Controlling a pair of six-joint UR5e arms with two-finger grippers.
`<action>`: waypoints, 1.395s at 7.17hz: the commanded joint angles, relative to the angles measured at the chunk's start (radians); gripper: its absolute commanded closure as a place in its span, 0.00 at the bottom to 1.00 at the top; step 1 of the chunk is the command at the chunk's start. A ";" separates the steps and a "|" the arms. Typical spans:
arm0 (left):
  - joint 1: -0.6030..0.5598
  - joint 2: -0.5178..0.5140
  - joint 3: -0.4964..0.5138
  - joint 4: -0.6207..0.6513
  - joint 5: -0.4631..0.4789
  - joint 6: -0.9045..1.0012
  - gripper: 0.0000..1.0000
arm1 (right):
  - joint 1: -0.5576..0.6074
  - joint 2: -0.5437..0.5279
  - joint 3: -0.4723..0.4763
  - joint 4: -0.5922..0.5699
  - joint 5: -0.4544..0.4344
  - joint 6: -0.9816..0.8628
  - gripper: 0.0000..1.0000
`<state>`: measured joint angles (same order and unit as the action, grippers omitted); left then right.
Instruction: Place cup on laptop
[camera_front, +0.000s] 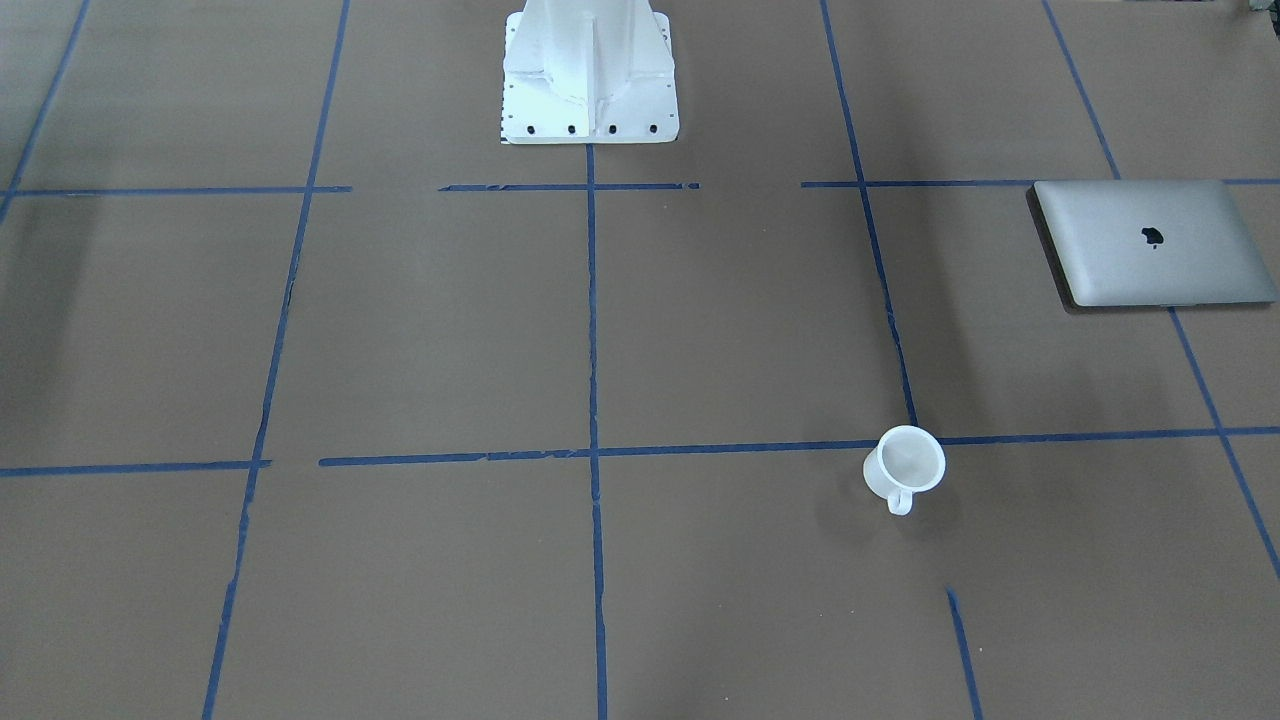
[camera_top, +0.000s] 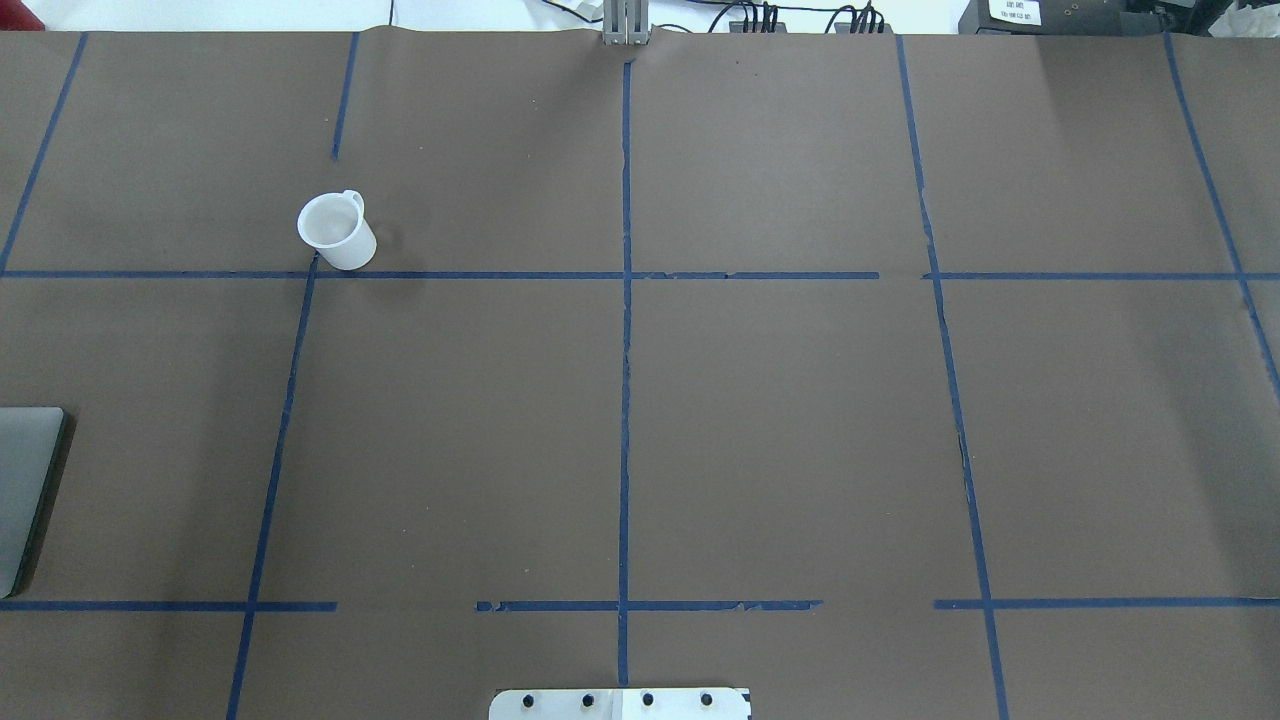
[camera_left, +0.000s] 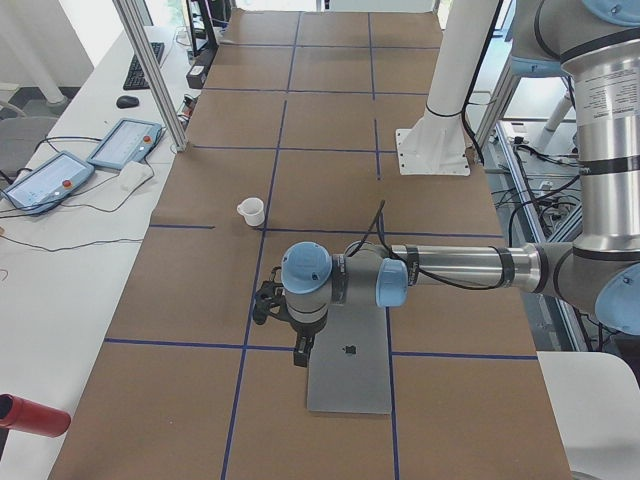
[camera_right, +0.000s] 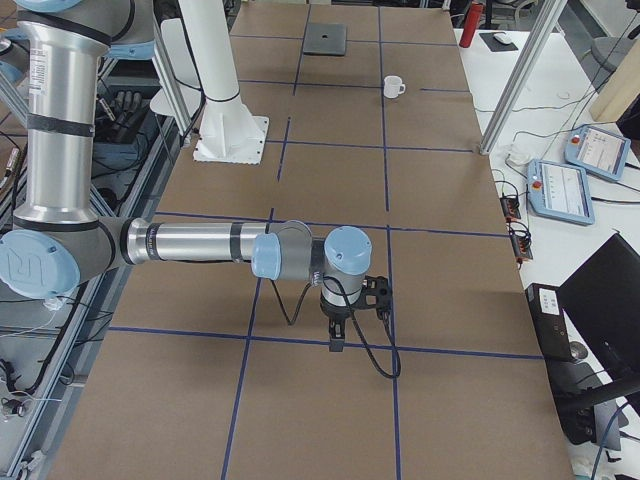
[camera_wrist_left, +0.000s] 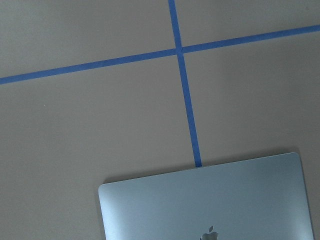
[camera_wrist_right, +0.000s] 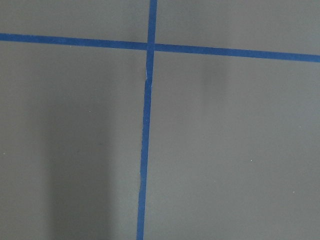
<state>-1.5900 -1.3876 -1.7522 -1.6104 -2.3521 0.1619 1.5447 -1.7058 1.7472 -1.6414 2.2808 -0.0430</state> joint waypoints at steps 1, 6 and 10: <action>0.002 -0.017 0.003 -0.075 -0.004 -0.028 0.00 | 0.000 0.000 0.000 0.000 0.000 0.000 0.00; 0.236 -0.478 0.210 -0.072 0.014 -0.332 0.00 | 0.000 0.000 0.000 0.000 -0.001 0.000 0.00; 0.454 -0.698 0.345 -0.203 0.095 -0.629 0.00 | 0.000 0.000 0.000 0.000 0.000 0.000 0.00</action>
<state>-1.1883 -2.0326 -1.4538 -1.7345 -2.2680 -0.3711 1.5448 -1.7058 1.7472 -1.6414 2.2806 -0.0430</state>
